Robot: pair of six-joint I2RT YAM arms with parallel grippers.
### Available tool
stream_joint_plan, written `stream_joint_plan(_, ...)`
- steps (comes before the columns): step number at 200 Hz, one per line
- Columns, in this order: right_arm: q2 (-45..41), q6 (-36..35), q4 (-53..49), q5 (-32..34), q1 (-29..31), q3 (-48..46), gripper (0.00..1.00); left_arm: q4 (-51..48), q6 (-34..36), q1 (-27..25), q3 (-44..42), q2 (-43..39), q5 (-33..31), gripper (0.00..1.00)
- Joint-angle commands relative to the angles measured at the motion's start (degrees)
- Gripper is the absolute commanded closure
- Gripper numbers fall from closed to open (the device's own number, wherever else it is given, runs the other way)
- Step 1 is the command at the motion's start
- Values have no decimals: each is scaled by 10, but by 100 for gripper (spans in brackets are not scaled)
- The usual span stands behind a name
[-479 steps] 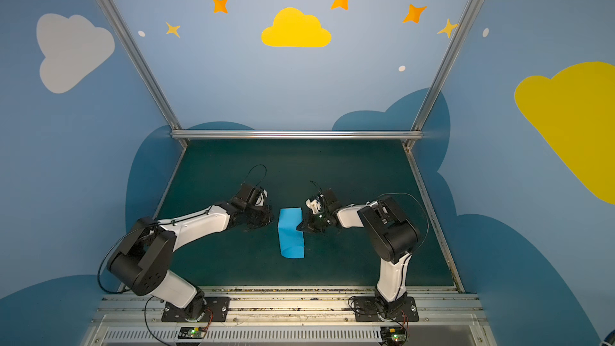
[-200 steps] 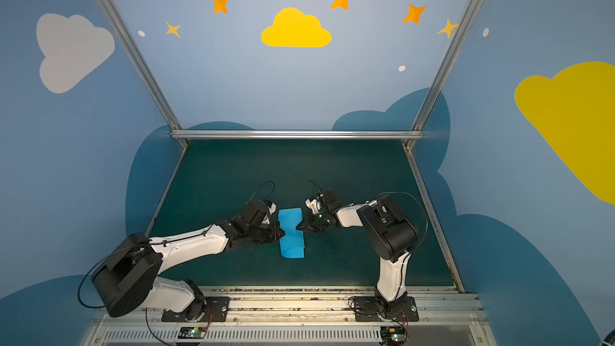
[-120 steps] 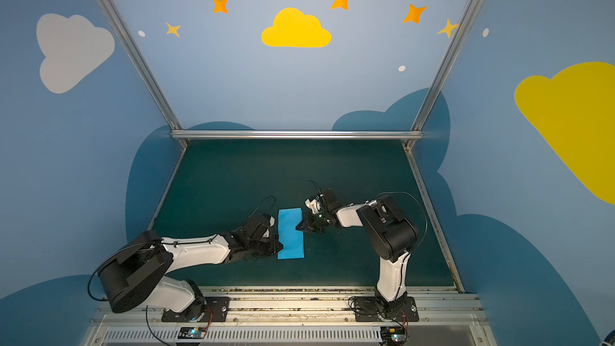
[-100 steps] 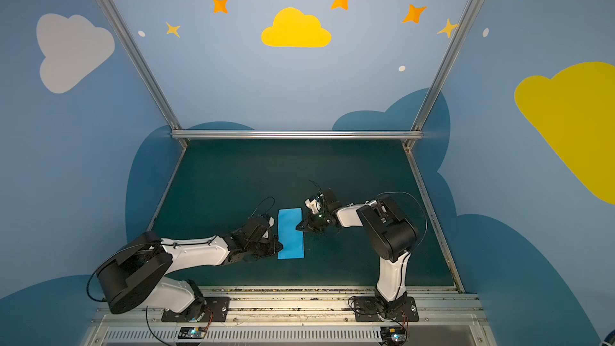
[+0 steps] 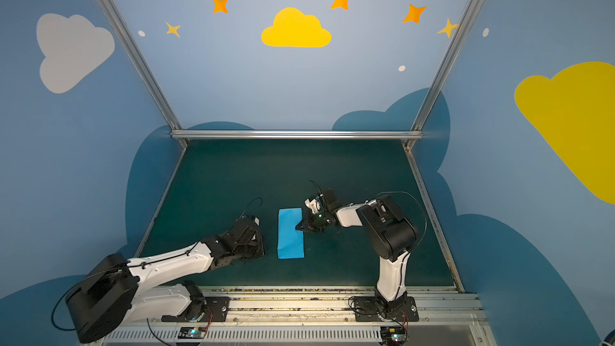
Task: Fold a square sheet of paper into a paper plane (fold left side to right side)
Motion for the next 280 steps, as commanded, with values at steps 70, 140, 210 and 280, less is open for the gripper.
stream_joint_plan(70,67,-20,-80,100,9,-18,100,-68,176,105,242,199,134,96)
stream_joint_plan(140,68,-22,-81,102,8,-20,100,-113,221,117,352,339,134,96)
stream_joint_plan(210,70,-23,-80,102,4,-23,100,-113,229,133,349,349,129,96)
stream_joint_plan(280,67,-25,-91,100,4,-10,100,-115,243,132,352,394,143,96)
